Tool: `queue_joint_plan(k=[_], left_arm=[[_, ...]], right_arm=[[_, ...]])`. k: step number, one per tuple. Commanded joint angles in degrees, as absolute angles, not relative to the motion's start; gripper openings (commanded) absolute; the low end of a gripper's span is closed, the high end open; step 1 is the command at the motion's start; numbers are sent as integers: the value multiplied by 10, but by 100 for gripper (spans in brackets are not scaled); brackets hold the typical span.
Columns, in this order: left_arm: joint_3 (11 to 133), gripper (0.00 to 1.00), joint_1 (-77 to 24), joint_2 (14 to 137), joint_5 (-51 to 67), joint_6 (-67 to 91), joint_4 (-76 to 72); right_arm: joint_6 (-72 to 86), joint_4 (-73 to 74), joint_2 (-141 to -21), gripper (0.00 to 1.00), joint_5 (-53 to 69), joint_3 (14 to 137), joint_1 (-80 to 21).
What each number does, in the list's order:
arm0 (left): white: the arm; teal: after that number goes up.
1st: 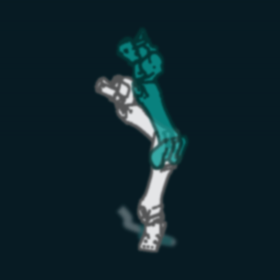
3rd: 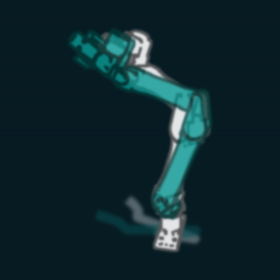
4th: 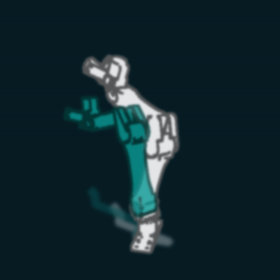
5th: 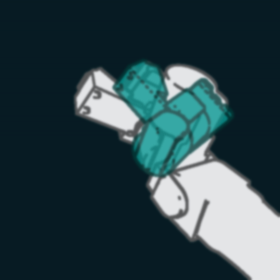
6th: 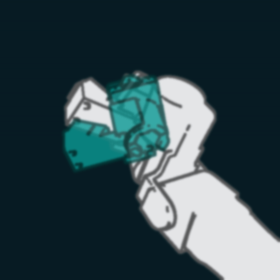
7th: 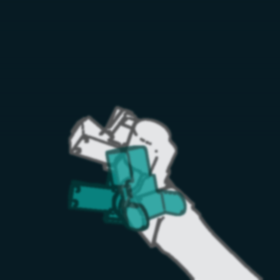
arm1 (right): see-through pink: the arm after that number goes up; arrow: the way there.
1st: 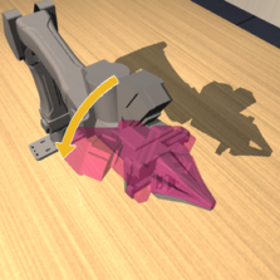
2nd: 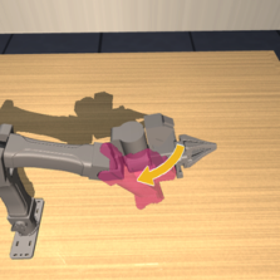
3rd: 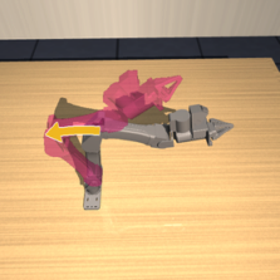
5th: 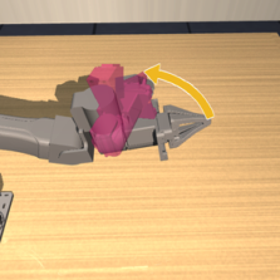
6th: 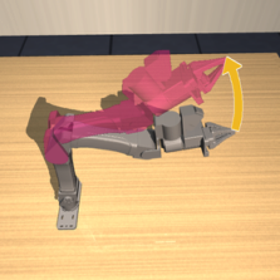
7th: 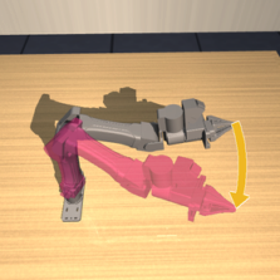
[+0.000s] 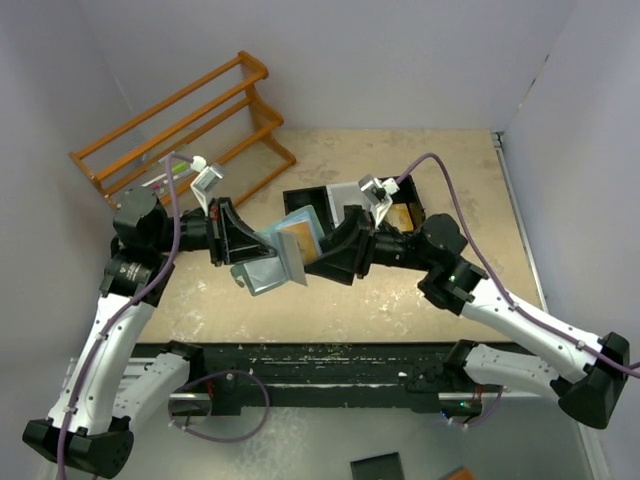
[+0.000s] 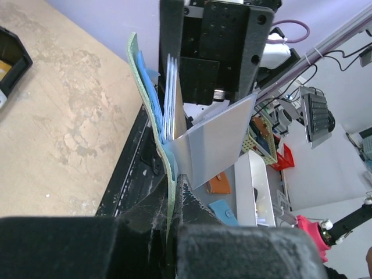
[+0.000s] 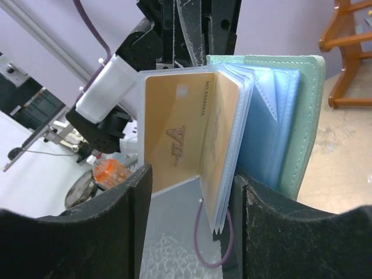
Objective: Take the credit cards out of the card holder
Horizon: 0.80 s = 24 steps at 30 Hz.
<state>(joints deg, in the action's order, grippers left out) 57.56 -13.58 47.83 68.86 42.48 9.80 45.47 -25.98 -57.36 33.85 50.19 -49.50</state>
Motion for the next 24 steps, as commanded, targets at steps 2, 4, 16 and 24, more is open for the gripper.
queue_joint_plan(k=[2,4,16,24], left_arm=[[618,0,-137,477,715,448,20],[627,0,-137,477,726,457,1],[665,7,-137,487,657,274,186],[641,68,-137,490,672,231,203]], right_arm=[[485,-348,-595,52,344,498,-498],[484,-347,-600,48,334,497,-498],[376,-125,-590,0,204,629,-511],[213,191,-655,0,-175,796,-646]])
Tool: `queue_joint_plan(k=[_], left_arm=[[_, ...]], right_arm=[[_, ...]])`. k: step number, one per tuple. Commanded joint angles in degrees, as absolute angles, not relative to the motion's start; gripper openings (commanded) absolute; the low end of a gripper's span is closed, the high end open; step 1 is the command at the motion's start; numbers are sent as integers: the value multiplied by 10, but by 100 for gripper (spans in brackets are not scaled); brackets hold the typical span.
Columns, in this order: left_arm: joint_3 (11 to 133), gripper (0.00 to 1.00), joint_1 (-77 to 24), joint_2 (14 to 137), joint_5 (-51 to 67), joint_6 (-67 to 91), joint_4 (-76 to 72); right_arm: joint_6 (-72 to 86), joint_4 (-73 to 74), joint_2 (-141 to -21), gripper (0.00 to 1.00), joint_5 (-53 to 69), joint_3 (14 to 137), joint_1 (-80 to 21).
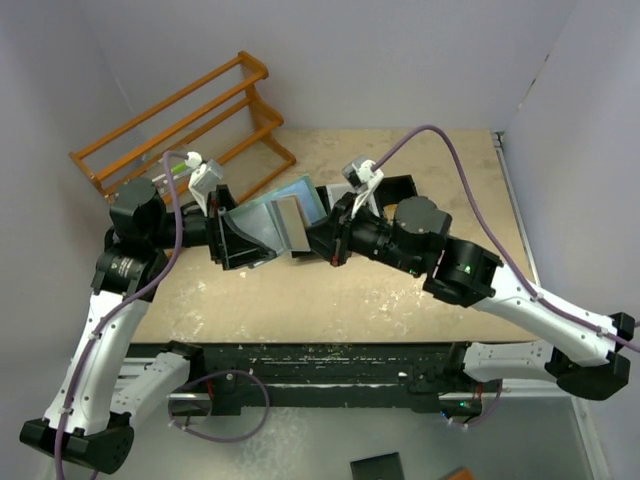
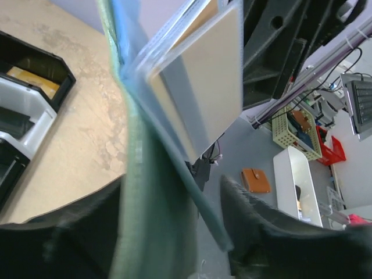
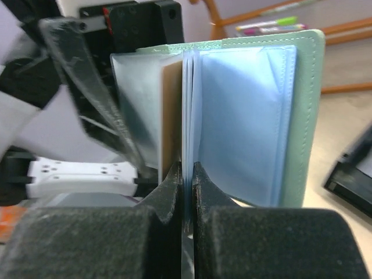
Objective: Take the credit cards out of the card holder
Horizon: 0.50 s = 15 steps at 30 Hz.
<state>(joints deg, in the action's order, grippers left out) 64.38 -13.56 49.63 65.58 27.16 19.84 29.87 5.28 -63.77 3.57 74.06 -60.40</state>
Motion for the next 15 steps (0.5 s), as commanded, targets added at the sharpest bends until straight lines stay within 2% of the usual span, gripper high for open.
queue_joint_plan(k=[1,3,7,15], left_arm=[[640,76,-137,490,680,230,199],[640,83,-137,489,686,225,196],[629,91,-137,467,676,224,172],[571,93,-137,459,636,220,173]], right_arm=[[208,201,-661,0,-208,804,-657],[196,225,-676,0,-273,823,-678],[183,239,-689,0,-331,842,-700],[163,277,-727,0,-410,894,-747]])
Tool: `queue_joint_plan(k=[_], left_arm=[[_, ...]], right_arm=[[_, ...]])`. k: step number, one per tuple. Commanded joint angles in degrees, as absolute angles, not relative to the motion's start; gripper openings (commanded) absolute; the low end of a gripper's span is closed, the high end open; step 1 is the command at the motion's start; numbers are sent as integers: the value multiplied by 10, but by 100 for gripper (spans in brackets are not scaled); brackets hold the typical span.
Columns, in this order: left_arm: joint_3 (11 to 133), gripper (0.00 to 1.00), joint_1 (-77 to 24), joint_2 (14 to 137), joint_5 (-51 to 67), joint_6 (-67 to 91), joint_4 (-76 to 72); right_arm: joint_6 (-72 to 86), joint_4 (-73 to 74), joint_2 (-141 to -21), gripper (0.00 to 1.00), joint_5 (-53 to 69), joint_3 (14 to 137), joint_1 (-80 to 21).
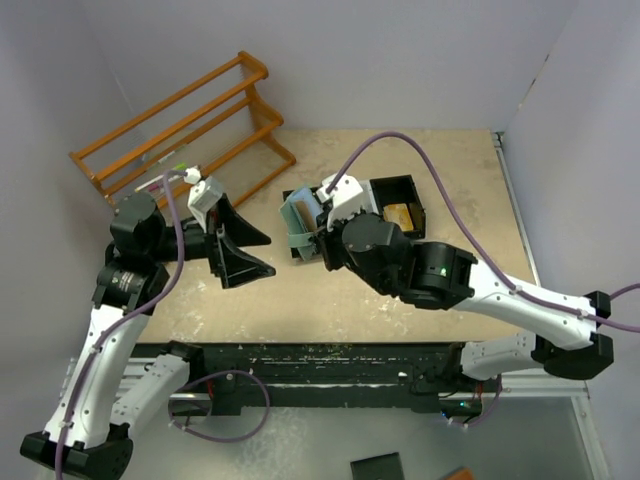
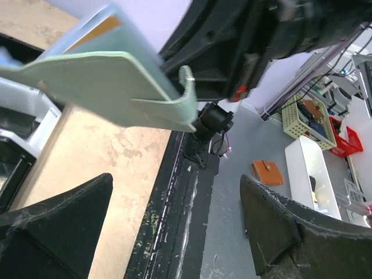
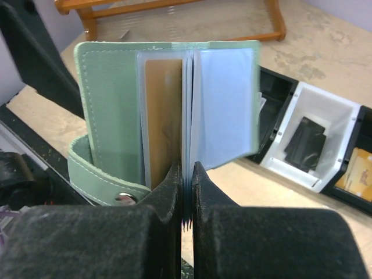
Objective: Take the credit cards out of the card holder
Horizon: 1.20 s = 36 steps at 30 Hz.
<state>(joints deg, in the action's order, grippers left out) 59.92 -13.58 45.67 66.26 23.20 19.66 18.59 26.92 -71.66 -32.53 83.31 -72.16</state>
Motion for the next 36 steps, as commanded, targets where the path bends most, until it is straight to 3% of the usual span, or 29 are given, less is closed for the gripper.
queue_joint_plan(k=[1,6,12,18,27,30,36], left_arm=[[565,93,-137,459,624,221,169],[563,96,-137,464,564,234,184],[536,99,-137,431,606,401,62],[555,99,-137,433,611,433,58],[586,98,-119,440,463,407,169],[575,85,-117,443,444,399,185],[558,36,-115,443,494,414,155]], right_arm=[[163,284,-734,0,-418,902,-752],[168,285,-746,0,-448,908,-769],[170,299,-780,0,-485,926,-788],[165,307,-815,0,-517,956,-802],[171,306,-820,0,-537,967,-819],[174,301,-818,0,-533,967,-825],[184,261,-788,0,-515,934,-827]])
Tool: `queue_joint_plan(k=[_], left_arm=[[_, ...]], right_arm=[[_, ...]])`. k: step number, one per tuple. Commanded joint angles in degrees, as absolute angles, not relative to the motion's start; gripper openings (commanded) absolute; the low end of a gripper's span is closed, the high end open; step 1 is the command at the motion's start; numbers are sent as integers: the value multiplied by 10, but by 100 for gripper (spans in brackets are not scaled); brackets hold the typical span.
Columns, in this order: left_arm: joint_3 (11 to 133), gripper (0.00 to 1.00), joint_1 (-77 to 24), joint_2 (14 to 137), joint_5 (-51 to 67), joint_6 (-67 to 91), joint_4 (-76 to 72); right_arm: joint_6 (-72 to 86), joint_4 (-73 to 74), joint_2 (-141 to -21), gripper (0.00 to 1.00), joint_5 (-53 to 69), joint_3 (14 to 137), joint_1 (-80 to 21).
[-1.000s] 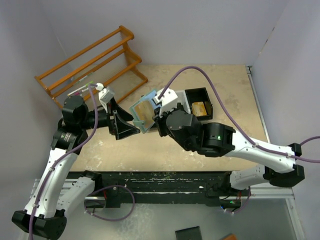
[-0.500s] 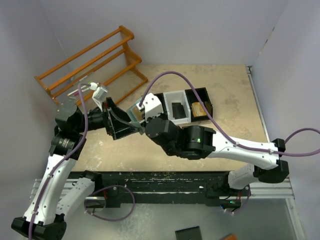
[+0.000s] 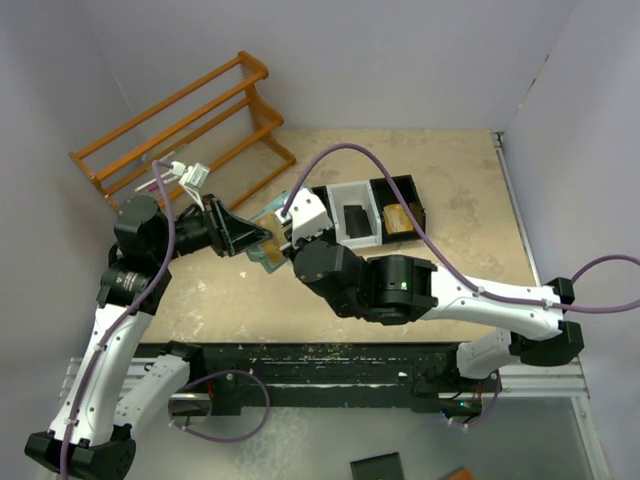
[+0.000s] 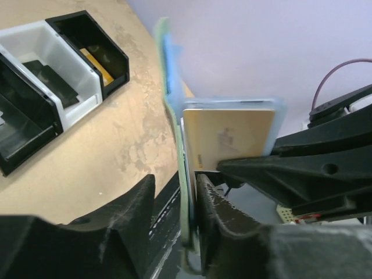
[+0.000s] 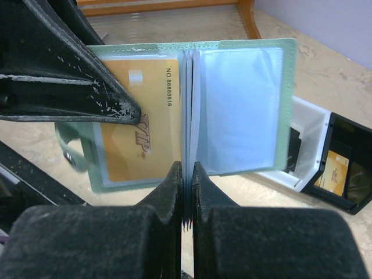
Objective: Take the credit cards out of the card holder
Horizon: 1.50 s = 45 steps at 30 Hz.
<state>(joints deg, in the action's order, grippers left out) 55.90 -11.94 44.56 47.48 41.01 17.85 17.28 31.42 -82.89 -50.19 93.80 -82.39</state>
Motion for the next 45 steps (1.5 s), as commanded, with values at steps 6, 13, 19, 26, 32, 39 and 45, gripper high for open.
queue_joint_plan(k=[6,13,19,26,32,39,45], left_arm=[[542,32,-115,444,549,437,126],[524,4,-115,446,612,489,23],[525,0,-115,441,661,518,-46],[527,0,-116,449,724,573,-162],[549,0,-117,449,733,559,-143],[559,0,-117,447,765,500,-81],[576,0,-117,450,780,420,8]], right_arm=[[191,245,-783,0,-501,924,-827],[219,200,-740,0,-416,870,-827],[257,135,-646,0,-393,766,-824],[299,99,-543,34,-371,683,-808],[351,154,-519,59,-362,670,-763],[342,151,-530,68,-204,672,-656],[264,71,-536,80,145,659,-561]])
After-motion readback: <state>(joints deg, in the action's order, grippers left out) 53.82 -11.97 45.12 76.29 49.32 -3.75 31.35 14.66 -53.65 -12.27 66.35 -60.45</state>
